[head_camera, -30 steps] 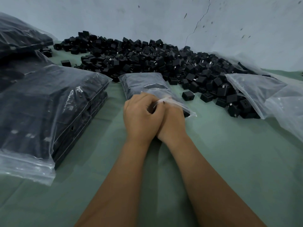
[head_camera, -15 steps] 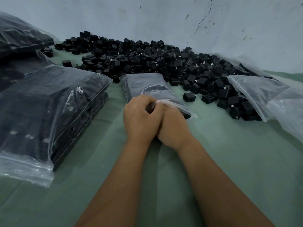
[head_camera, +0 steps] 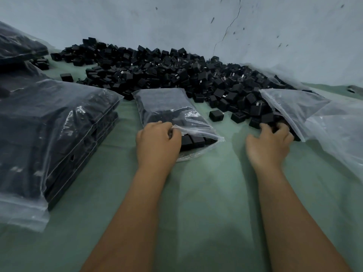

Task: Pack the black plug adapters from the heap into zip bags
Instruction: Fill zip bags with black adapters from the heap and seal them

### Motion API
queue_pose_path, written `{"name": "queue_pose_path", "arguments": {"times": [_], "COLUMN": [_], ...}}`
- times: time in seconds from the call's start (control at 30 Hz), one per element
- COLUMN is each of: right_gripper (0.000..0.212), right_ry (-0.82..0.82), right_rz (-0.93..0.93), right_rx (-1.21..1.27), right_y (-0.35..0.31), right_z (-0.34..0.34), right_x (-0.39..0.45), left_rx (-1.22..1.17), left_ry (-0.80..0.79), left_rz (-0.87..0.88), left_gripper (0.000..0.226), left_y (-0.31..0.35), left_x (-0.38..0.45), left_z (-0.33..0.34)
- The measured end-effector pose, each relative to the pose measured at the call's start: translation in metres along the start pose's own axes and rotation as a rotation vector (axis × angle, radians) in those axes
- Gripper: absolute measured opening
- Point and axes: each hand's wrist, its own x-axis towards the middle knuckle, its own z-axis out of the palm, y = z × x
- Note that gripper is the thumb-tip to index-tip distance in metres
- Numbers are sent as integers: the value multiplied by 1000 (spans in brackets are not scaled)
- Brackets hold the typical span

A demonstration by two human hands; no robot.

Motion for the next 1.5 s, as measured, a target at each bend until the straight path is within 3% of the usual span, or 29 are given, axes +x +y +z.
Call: {"name": "queue_pose_path", "arguments": {"times": [0.1,0.23,0.37,0.5,0.6,0.7,0.97,1.1,1.2,1.27,1.4,1.5], "right_gripper": [44,40,52,31,48,61,20,10,33,48,35,26], "right_ry": [-48,105,-86,-91,-103,-198,-156,-211,-326,-382,-342,-196], "right_rz": [-102,-113,-62,-159,-184,-202,-246,-91,-69,-148,-274,-281], "right_rx": [57,121,8,289,394,300,256,477,593,506,304,361], "right_y": [0,-5,1,-2,-7,-7,-11,-11,-9,-9,-10,-12], "right_z": [4,4,7,8,10,13,15,12,9,9,13,10], "right_x": [-2,-1,1,-1,-2,-3,-6,-8,-6,-6,-6,-8], "left_rx": [-7,-24,-34,-100,-191,-206,-235,-233,-237,-241,-250,-258], "left_ry": [2,2,-3,5,19,23,15,-3,-6,-8,-14,-22], "left_rz": [-18,-19,-22,-34,-66,-66,-83,-89,-97,-100,-104,-111], "left_gripper": [36,44,43,39,29,31,28,28,28,27,27,25], "left_y": [4,6,5,4,3,4,3,3,4,4,5,6], "left_x": [0,0,0,-1,-2,-2,-2,-2,-1,-1,-1,-1], "left_z": [-2,-5,-5,-4,-4,-4,-4,-4,-5,-5,-6,-7]}}
